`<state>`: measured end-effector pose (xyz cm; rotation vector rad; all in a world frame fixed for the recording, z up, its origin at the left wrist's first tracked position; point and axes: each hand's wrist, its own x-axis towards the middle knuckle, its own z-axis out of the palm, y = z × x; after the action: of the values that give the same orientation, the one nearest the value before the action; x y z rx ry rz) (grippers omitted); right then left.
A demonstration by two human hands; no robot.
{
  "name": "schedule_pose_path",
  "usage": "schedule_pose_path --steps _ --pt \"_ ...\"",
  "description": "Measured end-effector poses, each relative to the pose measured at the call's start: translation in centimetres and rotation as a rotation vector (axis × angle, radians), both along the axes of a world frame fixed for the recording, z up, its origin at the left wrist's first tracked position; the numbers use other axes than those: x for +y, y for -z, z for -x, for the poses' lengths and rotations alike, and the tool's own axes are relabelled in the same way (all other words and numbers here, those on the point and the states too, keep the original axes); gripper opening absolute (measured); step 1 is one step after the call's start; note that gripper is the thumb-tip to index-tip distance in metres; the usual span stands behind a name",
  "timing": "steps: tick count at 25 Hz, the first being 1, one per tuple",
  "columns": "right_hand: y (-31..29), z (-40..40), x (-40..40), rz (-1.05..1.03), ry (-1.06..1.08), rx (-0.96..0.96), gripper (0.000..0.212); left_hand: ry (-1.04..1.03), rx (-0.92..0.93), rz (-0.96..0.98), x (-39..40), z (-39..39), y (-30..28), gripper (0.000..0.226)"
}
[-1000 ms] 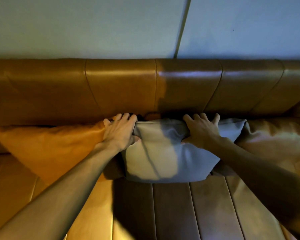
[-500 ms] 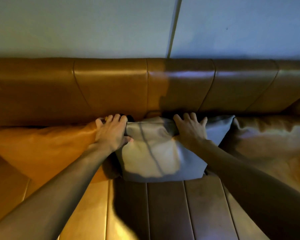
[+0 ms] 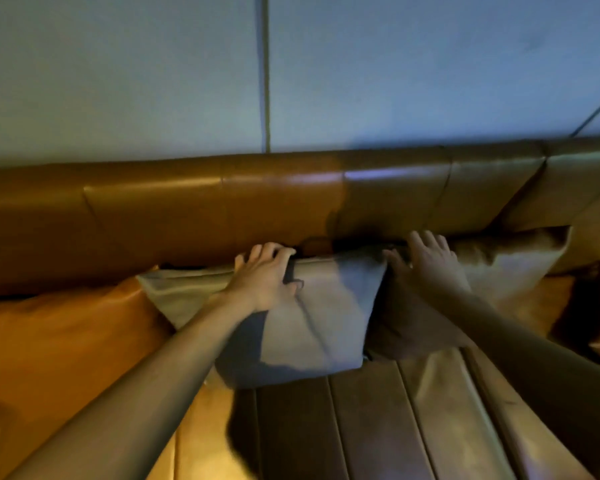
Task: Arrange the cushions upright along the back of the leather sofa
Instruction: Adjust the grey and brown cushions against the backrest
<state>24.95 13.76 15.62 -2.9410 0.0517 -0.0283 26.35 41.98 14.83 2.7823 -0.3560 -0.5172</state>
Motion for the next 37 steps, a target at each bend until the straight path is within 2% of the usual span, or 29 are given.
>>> schedule_pose_path --steps 3,7,12,15,17,20,22,37 --pt "-1.0 0.3 -8.2 -0.03 0.074 0.106 0.056 0.064 -0.009 0.038 -7.5 -0.2 -0.9 0.064" --pt "0.1 0.7 -16.4 0.008 0.064 0.263 0.074 0.099 -0.039 0.046 -15.8 -0.9 -0.7 0.072" --pt "2.5 -2.5 -22.9 0.178 -0.061 0.394 0.108 0.155 -0.128 -0.164 -22.0 -2.4 1.4 0.093" --pt "3.2 -4.5 -25.8 0.213 -0.065 0.48 0.115 0.124 -0.146 -0.286 -23.6 -2.8 2.6 0.097" --pt "3.8 -5.3 -26.8 0.211 -0.065 0.48 0.108 0.095 -0.174 -0.304 -24.2 -2.9 2.9 0.089" --pt "3.6 -5.8 -27.4 0.216 -0.127 0.425 0.079 0.129 -0.184 -0.32 -24.7 -3.6 2.5 0.072" --pt "3.2 -5.8 -27.8 0.241 -0.149 0.401 0.069 0.148 -0.16 -0.331 -25.1 -3.7 1.8 0.066" --pt "1.3 -6.3 -29.4 0.265 -0.208 0.346 0.061 0.106 -0.16 -0.316 -26.5 -3.0 1.0 0.061"
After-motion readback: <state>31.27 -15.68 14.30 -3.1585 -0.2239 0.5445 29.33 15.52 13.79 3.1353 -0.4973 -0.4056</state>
